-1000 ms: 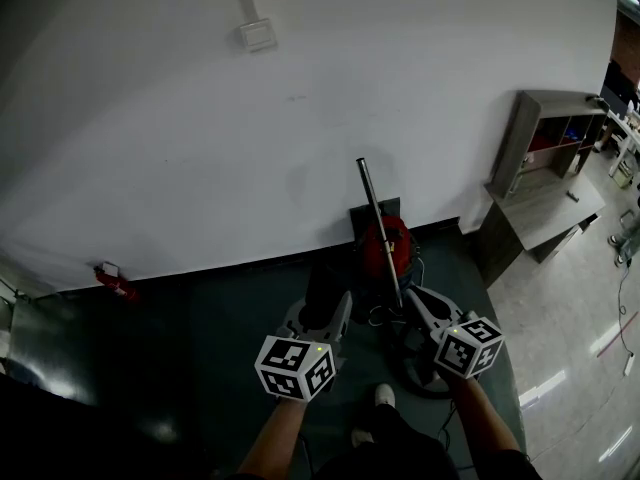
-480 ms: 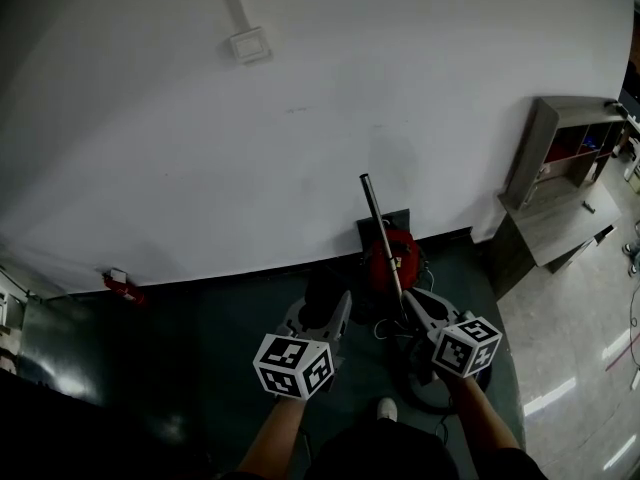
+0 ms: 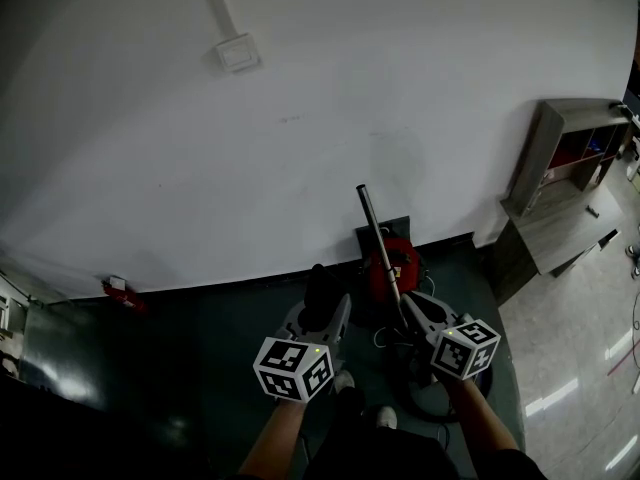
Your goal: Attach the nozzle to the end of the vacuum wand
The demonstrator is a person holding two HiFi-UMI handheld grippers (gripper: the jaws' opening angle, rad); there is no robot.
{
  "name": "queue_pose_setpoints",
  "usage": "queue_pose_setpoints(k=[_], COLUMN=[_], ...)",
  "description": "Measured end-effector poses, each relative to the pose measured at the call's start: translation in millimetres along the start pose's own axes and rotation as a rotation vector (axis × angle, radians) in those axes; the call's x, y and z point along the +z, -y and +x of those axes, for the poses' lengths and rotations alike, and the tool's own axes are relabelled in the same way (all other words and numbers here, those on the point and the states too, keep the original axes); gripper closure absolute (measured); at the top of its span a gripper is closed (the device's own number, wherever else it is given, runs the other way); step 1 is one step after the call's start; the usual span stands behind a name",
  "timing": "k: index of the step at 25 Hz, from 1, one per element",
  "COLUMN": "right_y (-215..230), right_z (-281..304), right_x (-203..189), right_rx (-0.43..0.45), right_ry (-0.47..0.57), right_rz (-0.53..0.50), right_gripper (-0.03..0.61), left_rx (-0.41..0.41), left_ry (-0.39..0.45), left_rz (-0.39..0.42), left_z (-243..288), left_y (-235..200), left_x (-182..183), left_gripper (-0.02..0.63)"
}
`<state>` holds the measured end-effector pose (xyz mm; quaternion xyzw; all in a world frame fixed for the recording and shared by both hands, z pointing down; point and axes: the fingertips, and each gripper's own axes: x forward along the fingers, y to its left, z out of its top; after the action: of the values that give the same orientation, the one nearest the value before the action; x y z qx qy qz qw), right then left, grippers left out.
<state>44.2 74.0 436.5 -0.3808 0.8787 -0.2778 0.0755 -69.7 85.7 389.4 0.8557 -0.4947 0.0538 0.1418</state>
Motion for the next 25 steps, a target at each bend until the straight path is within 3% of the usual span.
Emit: queue_pose_setpoints(k=[25], right_y=[73.2], right_z=[142.3], right_x=[9.7], right_rx=[-0.128], right_ry=[-0.007], right_rz=[0.038], right_gripper=[0.560], left_rx=[-0.068], left_ry=[-0.035], left_rz=[-0.025], left_z=[122.0], left_y=[-142.5], left_x=[21.5], left_gripper=[0.529])
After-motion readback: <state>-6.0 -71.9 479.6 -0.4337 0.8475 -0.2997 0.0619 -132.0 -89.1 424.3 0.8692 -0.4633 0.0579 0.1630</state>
